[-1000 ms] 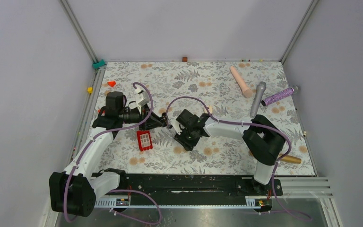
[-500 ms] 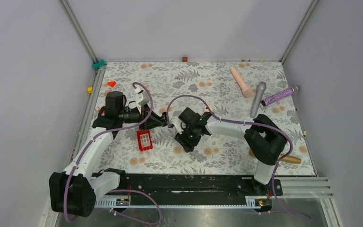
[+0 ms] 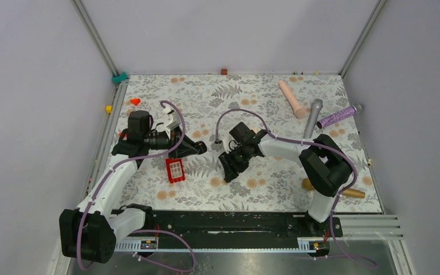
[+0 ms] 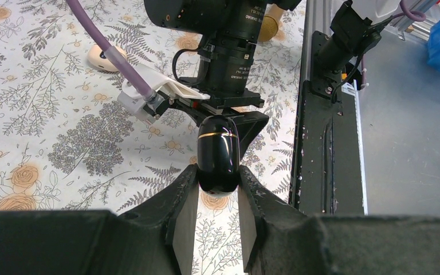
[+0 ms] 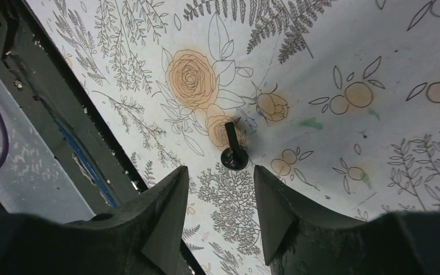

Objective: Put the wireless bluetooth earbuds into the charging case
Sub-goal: Adjust the right earbud at the center of the board.

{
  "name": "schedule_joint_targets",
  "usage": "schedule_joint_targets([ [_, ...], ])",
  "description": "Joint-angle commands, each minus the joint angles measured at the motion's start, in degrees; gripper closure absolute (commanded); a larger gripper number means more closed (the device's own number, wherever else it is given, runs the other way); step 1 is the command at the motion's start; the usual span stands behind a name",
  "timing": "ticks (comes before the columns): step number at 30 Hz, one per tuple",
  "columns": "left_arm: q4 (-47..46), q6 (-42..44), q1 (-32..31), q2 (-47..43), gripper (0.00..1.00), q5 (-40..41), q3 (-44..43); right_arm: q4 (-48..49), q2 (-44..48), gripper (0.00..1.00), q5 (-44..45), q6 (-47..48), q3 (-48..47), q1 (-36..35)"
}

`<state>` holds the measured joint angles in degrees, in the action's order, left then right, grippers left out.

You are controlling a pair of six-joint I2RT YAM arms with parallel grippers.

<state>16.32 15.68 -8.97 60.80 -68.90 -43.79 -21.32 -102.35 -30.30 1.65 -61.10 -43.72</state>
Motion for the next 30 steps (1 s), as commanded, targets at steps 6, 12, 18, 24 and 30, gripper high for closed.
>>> schedule_joint_targets([
  [6,-1.1,1.8,0.5,-0.9,1.0,-2.5,-2.3,1.4,1.5,0.49,-3.3,-2.4,1.5,0.0],
  [12,-1.2,1.3,0.3,1.6,1.0,-3.1,-2.5,2.3,13.4,0.46,-0.3,4.4,0.7,-0.1],
  [18,-1.1,0.8,-0.4,3.4,1.0,-3.4,-2.6,5.5,23.0,0.38,-1.0,7.6,1.7,-0.1],
  [24,-1.2,1.0,-0.9,4.1,1.0,-4.9,-2.2,13.0,25.9,0.26,-2.1,1.7,0.1,-0.1],
  [30,-1.3,1.3,-1.7,4.6,1.0,-6.5,-1.8,15.1,19.4,0.09,2.3,-5.1,-5.5,-0.3],
])
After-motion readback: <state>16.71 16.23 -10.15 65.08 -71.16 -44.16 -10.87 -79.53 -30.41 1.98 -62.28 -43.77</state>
